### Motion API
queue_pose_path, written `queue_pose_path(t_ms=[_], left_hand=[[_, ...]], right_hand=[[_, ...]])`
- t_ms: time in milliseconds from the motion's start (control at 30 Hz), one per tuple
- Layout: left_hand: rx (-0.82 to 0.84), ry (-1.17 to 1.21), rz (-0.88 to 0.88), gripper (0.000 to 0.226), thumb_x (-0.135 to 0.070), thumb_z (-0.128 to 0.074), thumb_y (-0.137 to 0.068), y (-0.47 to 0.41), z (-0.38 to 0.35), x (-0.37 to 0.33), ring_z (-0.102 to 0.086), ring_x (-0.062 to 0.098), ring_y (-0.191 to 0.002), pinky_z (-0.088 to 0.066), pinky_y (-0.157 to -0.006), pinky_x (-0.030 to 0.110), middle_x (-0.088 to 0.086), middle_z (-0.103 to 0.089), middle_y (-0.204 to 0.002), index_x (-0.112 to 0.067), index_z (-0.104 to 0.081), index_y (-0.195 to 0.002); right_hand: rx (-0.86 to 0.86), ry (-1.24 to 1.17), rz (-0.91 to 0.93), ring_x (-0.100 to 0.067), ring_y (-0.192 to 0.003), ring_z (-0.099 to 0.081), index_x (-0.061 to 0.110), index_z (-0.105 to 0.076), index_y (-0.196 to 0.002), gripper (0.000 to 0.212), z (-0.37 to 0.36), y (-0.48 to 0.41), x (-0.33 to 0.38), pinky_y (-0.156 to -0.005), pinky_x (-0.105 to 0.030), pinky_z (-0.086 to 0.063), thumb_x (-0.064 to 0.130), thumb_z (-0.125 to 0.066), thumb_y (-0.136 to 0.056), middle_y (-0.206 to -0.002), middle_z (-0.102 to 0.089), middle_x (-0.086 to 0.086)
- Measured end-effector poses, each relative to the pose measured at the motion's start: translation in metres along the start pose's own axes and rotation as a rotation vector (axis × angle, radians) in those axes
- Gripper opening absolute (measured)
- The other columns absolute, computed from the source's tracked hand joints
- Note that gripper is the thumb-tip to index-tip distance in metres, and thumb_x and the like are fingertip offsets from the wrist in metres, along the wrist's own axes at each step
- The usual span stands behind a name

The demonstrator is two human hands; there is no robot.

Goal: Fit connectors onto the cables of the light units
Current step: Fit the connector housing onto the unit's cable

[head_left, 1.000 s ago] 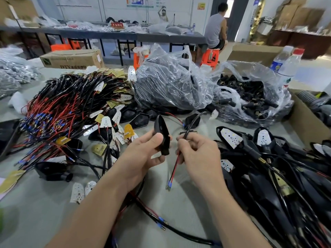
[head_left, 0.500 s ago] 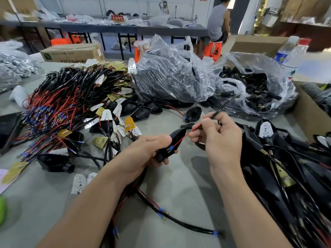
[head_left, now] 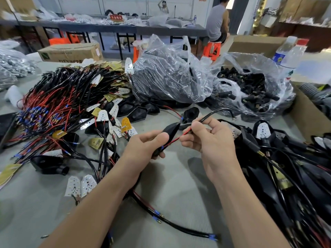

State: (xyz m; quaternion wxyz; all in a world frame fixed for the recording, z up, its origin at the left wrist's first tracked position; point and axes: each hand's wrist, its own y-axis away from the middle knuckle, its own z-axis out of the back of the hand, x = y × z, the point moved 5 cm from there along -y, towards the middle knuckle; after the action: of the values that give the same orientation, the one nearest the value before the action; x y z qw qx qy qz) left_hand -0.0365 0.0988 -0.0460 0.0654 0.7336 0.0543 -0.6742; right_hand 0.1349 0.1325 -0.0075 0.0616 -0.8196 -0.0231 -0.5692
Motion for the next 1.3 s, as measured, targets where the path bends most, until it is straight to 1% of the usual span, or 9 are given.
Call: queue_pose_path(t_ms=[300, 467, 667, 767, 867, 933, 1000, 1167, 1300], left_hand=[[0.104, 0.042, -0.109, 0.024, -0.04, -0.074, -0.085, 0.002, -0.008, -0.007, -0.071, 0.018, -0.074, -0.056, -0.069, 0.022, 0.009, -0.077, -0.087, -0.021, -0.083, -0.098], [0.321, 0.14, 0.122, 0.035, -0.035, -0.048, -0.098, 0.008, -0.017, 0.001, -0.075, 0.025, -0.088, -0.056, -0.054, 0.027, 0.009, -0.076, -0.114, -0.024, -0.076, -0.116], [0.528, 0.121, 0.153, 0.037, -0.011, -0.052, -0.081, 0.014, -0.02, -0.004, -0.03, 0.009, -0.044, -0.02, -0.037, 0.016, 0.003, -0.056, -0.072, -0.026, -0.073, -0.108], [0.488, 0.157, 0.258, 0.01, -0.018, -0.063, -0.087, 0.015, -0.013, -0.003, -0.023, 0.004, -0.039, -0.019, -0.033, 0.014, -0.004, -0.038, -0.055, -0.023, -0.072, -0.09], [0.428, 0.154, 0.293, 0.021, -0.031, -0.065, -0.086, 0.016, -0.007, -0.001, -0.019, 0.003, -0.038, -0.019, -0.032, 0.014, -0.008, -0.026, -0.052, -0.028, -0.074, -0.067], [0.357, 0.112, 0.275, 0.023, -0.035, -0.064, -0.092, 0.014, -0.005, 0.001, -0.017, 0.005, -0.041, -0.019, -0.034, 0.015, -0.007, -0.022, -0.054, -0.024, -0.081, -0.082], [0.215, -0.019, 0.219, 0.031, -0.037, -0.058, -0.1, 0.008, 0.0, 0.005, -0.019, 0.009, -0.043, -0.02, -0.038, 0.017, -0.006, -0.023, -0.053, -0.017, -0.082, -0.098], [-0.223, -0.353, -0.023, 0.023, -0.038, -0.074, -0.089, 0.001, 0.008, 0.001, -0.029, 0.01, -0.041, -0.026, -0.04, 0.022, -0.005, -0.039, -0.047, -0.019, -0.08, -0.078], [-0.329, -0.343, -0.186, 0.023, -0.05, -0.073, -0.08, 0.004, 0.011, -0.01, -0.03, 0.013, -0.046, -0.026, -0.043, 0.025, -0.002, -0.038, -0.049, -0.031, -0.078, -0.067]], right_hand=[[0.103, 0.26, 0.089, -0.014, -0.054, -0.063, 0.006, -0.075, -0.081, 0.017, -0.018, 0.006, -0.01, -0.054, -0.021, -0.053, -0.008, -0.067, -0.088, -0.064, -0.071, -0.007], [-0.043, 0.76, 0.298, -0.013, -0.099, -0.064, 0.034, -0.081, -0.081, 0.009, -0.016, 0.011, -0.007, -0.087, -0.033, -0.051, 0.028, -0.079, -0.074, -0.085, -0.071, 0.014], [-0.173, 0.81, 0.429, -0.004, -0.1, -0.055, 0.031, -0.074, -0.072, 0.015, -0.012, 0.009, 0.0, -0.088, -0.025, -0.049, 0.037, -0.078, -0.059, -0.099, -0.054, 0.017], [-0.141, 0.711, 0.313, 0.008, -0.097, -0.056, 0.036, -0.069, -0.085, 0.028, -0.008, 0.004, -0.004, -0.079, -0.009, -0.044, 0.039, -0.079, -0.059, -0.104, -0.054, 0.02], [-0.039, 0.54, 0.232, -0.002, -0.09, -0.064, 0.034, -0.064, -0.103, 0.04, -0.012, 0.003, -0.008, -0.082, -0.032, -0.056, 0.027, -0.078, -0.066, -0.098, -0.066, 0.011], [0.015, 0.398, 0.173, -0.007, -0.08, -0.066, 0.033, -0.061, -0.109, 0.048, -0.012, 0.001, -0.008, -0.074, -0.036, -0.058, 0.019, -0.077, -0.066, -0.092, -0.069, 0.005], [0.055, 0.275, 0.142, -0.009, -0.083, -0.069, 0.032, -0.059, -0.121, 0.064, -0.008, 0.001, -0.005, -0.074, -0.028, -0.057, 0.012, -0.077, -0.063, -0.1, -0.071, 0.003], [0.084, 0.305, 0.118, -0.027, -0.103, -0.071, 0.035, -0.055, -0.136, 0.079, -0.001, -0.002, -0.004, -0.095, -0.047, -0.058, -0.002, -0.079, -0.071, -0.109, -0.074, -0.007], [0.067, 0.06, 0.016, -0.029, -0.095, -0.074, 0.027, -0.054, -0.137, 0.073, -0.001, -0.003, -0.008, -0.076, -0.041, -0.063, -0.01, -0.076, -0.079, -0.105, -0.075, -0.013]])
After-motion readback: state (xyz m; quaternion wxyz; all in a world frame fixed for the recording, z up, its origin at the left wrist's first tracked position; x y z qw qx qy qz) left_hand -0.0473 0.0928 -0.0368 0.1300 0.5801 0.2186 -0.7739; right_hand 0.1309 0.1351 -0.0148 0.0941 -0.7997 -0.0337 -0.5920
